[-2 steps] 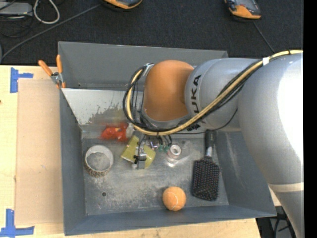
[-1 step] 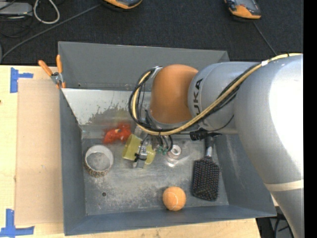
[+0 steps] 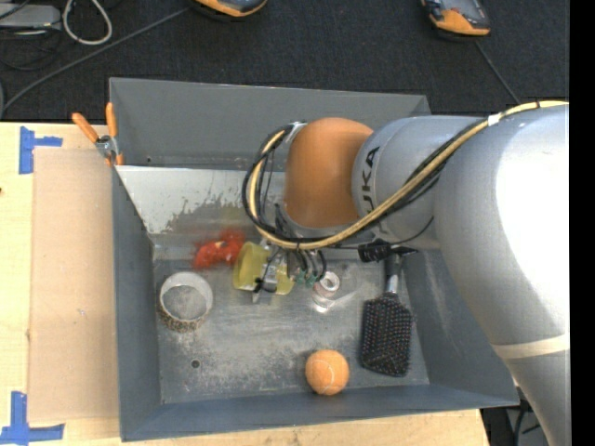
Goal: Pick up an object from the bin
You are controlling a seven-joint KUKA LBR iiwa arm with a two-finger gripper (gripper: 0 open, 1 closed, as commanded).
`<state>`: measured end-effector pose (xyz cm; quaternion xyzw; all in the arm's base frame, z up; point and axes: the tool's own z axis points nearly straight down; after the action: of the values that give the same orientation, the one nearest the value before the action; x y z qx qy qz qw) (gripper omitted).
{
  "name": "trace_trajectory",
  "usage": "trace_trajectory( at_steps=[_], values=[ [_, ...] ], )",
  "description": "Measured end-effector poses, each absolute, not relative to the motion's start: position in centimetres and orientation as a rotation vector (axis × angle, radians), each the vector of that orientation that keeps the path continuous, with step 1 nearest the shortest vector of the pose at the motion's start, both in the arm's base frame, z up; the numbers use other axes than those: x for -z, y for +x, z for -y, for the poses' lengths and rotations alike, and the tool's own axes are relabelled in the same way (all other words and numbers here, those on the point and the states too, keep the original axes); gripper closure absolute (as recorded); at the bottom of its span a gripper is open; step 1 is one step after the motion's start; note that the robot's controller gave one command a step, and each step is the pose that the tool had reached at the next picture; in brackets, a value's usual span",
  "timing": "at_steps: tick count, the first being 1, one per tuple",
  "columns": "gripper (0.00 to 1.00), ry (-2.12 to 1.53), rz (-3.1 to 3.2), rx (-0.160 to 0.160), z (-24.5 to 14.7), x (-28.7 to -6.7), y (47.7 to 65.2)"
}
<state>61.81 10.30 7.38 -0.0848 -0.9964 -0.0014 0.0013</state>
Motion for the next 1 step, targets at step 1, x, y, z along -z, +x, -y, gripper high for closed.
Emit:
trace_trajectory(
  at_steps=[1],
  values=[
    [1.00, -0.268, 3.127, 0.004, -10.27, -7.41, 61.80]
  ],
)
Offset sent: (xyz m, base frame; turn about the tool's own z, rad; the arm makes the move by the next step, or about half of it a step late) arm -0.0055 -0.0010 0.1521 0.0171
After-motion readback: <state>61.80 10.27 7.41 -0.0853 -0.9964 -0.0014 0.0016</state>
